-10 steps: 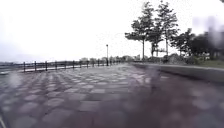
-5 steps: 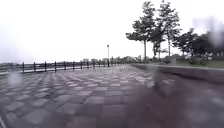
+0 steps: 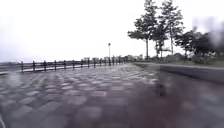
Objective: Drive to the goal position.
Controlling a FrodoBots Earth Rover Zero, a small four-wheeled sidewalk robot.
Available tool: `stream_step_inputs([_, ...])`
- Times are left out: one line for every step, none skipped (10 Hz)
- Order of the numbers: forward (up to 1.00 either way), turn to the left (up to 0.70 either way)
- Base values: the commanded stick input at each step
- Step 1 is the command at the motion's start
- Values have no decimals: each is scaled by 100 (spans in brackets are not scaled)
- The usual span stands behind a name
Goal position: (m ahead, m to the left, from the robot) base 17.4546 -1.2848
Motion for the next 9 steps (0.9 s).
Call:
stream_step_inputs([100, 1])
stream_step_inputs([100, 1])
stream_step_inputs([100, 1])
stream_step_inputs([100, 1])
stream_step_inputs([100, 1])
stream_step_inputs([100, 1])
stream_step_inputs([100, 1])
stream_step_inputs([100, 1])
stream_step_inputs([100, 1])
